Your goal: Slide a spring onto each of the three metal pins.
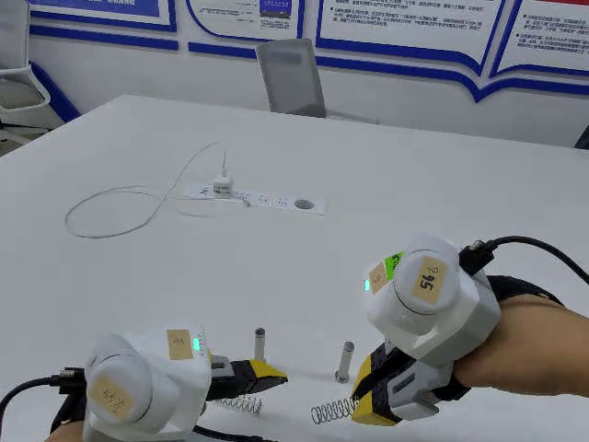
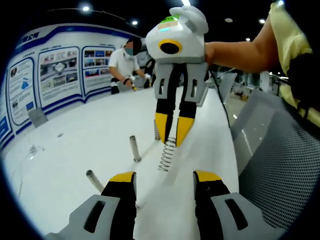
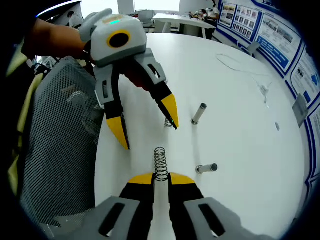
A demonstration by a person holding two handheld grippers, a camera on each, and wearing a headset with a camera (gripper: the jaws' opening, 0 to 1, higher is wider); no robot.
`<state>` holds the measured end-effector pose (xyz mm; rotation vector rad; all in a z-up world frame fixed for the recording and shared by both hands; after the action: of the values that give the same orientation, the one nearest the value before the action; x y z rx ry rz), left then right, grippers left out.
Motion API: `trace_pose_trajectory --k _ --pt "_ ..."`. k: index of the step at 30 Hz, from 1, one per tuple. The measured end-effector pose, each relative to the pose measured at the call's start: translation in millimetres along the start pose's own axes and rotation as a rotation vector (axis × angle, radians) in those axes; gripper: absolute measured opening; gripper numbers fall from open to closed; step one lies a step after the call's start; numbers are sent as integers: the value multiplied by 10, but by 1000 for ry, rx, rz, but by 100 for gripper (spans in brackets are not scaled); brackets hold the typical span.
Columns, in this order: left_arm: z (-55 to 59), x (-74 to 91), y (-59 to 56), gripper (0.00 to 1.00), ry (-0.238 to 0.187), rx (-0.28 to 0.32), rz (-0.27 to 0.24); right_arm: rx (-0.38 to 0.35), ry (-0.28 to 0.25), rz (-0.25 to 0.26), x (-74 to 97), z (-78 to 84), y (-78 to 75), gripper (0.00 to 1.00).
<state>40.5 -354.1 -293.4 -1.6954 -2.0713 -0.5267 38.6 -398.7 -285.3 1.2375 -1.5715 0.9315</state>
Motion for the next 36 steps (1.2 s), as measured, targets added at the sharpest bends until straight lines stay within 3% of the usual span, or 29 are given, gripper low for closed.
trace_pose_trajectory --k 16,22,36 --pt "-100 -27 -80 12 -20 -109 18 55 -9 -4 128 -212 114 11" --pt "-114 -27 -95 11 -28 -105 21 56 -53 -1 194 -310 137 11" --pt "-176 -72 -108 11 -41 -106 28 69 -78 7 233 -422 141 11"
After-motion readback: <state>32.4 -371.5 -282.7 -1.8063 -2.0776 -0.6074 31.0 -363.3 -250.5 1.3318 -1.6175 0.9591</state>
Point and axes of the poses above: the centre of the closed fingertips' face, and the gripper's own axes: x roughly backward along the fingers, y roughly to its left, z roughly out of its underside, the point moved 1 cm from there along x, roughly backward along the fingers, and after that the axes turned 8 degrees about y, right-handed, at the moved point
